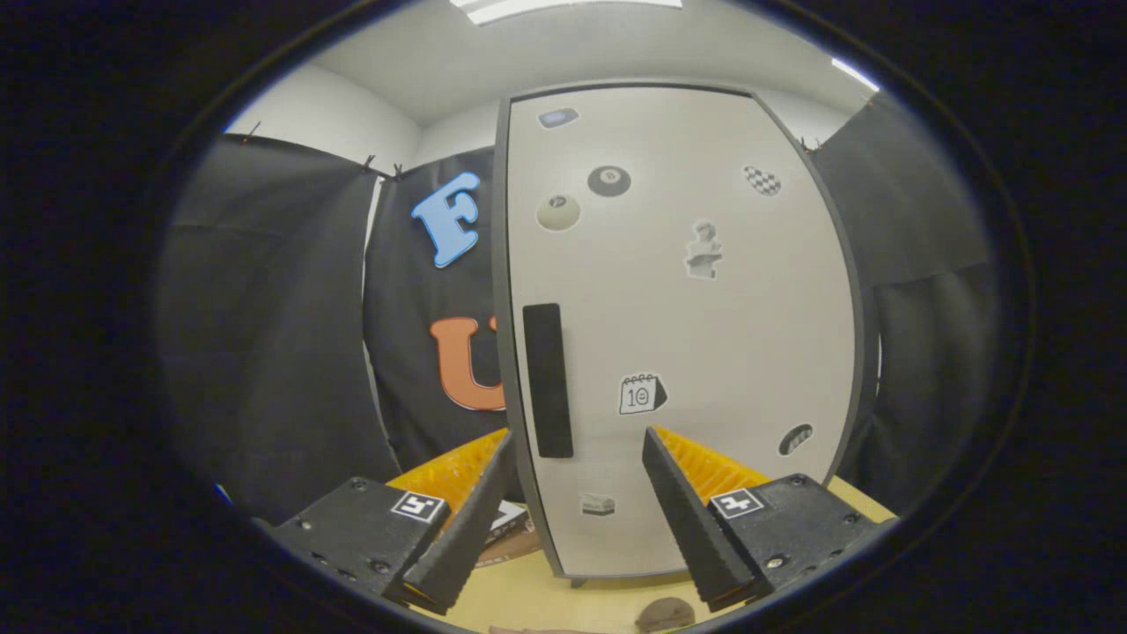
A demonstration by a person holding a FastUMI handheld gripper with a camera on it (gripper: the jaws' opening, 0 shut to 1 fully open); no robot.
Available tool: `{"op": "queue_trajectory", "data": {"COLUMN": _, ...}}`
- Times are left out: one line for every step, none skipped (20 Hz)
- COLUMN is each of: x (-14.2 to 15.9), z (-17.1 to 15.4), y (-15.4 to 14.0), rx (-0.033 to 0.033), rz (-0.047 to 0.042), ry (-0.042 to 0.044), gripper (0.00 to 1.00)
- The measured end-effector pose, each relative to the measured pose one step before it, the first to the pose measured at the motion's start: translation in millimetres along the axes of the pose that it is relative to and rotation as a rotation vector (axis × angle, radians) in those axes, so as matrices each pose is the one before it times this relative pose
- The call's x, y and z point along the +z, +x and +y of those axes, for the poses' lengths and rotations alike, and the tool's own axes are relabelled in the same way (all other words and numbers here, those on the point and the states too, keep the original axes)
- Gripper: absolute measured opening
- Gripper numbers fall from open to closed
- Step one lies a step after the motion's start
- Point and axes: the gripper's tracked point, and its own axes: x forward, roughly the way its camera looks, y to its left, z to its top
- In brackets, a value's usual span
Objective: Open the shoe cabinet door, grab the shoes and put them into the shoe cabinet, then close the shoe cabinet door.
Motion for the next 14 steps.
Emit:
{"op": "queue_trajectory", "data": {"x": -3.38, "z": -0.24, "y": 11.45, "rx": -0.00876, "rz": 0.00896, "ry": 0.00247, "gripper": 0.93}}
{"op": "queue_trajectory", "data": {"x": -0.28, "z": -0.09, "y": 10.92, "rx": -0.00601, "rz": 0.00418, "ry": -0.01038, "gripper": 0.91}}
{"op": "queue_trajectory", "data": {"x": 1.47, "z": 6.12, "y": 8.18, "rx": 0.01258, "rz": -0.00428, "ry": -0.00708, "gripper": 0.9}}
{"op": "queue_trajectory", "data": {"x": 0.01, "z": 0.55, "y": 6.72, "rx": -0.01096, "rz": 0.00705, "ry": -0.01326, "gripper": 0.87}}
{"op": "queue_trajectory", "data": {"x": -1.61, "z": -2.69, "y": 6.8, "rx": -0.01833, "rz": 0.0122, "ry": -0.00688, "gripper": 0.84}}
{"op": "queue_trajectory", "data": {"x": 0.13, "z": 2.57, "y": 5.72, "rx": 0.00445, "rz": 0.00848, "ry": 0.00901, "gripper": 0.76}}
{"op": "queue_trajectory", "data": {"x": -0.37, "z": 1.45, "y": 5.61, "rx": -0.00131, "rz": 0.01413, "ry": 0.01597, "gripper": 0.67}}
{"op": "queue_trajectory", "data": {"x": 2.19, "z": 0.25, "y": 4.66, "rx": 0.00501, "rz": 0.0035, "ry": 0.01568, "gripper": 0.59}}
{"op": "queue_trajectory", "data": {"x": 1.41, "z": 2.26, "y": 3.77, "rx": 0.01372, "rz": 0.00461, "ry": 0.0156, "gripper": 0.55}}
{"op": "queue_trajectory", "data": {"x": 1.24, "z": 2.43, "y": 3.1, "rx": 0.01216, "rz": 0.0043, "ry": 0.00701, "gripper": 0.52}}
{"op": "queue_trajectory", "data": {"x": 3.42, "z": -0.71, "y": 4.06, "rx": -0.00218, "rz": -0.00859, "ry": -0.01376, "gripper": 0.48}}
{"op": "queue_trajectory", "data": {"x": 3.26, "z": 0.04, "y": 4.48, "rx": -0.00583, "rz": -0.00311, "ry": -0.03281, "gripper": 0.46}}
{"op": "queue_trajectory", "data": {"x": 4.68, "z": -0.62, "y": 1.57, "rx": -0.00287, "rz": -0.01823, "ry": -0.03306, "gripper": 0.43}}
{"op": "queue_trajectory", "data": {"x": 5.64, "z": 0.7, "y": 3.62, "rx": 0.00059, "rz": -0.02224, "ry": -0.00914, "gripper": 0.43}}
